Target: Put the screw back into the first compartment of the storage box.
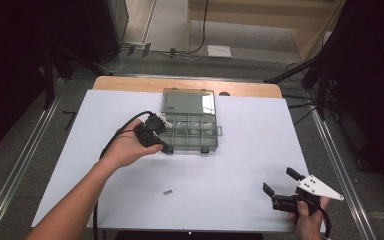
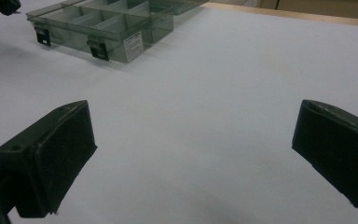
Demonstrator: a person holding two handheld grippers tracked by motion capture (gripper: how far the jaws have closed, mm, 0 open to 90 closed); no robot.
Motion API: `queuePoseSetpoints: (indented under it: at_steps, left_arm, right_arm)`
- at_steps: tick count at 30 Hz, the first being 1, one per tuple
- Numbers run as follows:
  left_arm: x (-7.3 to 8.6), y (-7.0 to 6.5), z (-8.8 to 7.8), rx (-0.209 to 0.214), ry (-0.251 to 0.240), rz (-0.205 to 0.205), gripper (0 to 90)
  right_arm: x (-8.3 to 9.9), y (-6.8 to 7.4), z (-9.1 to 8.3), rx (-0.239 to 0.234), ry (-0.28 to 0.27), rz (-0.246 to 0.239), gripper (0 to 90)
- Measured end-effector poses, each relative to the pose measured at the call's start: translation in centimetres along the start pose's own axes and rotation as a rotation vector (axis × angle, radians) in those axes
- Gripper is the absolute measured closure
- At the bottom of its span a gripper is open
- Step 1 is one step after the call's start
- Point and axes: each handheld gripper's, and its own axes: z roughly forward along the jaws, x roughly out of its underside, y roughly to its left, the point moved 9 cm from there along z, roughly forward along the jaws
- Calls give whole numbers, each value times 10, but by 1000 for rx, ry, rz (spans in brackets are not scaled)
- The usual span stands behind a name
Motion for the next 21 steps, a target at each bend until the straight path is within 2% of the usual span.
queuePoseSetpoints:
  at_steps: [13,21]
  left_arm:
    - [-10,18,0,-14,4,-20,881]
    - [-21,27,4,-19,4,-34,881]
  right_arm:
    - [0,0,0,-2,-2,-1,0]
    - [-1,1,0,-1,-2,-3,0]
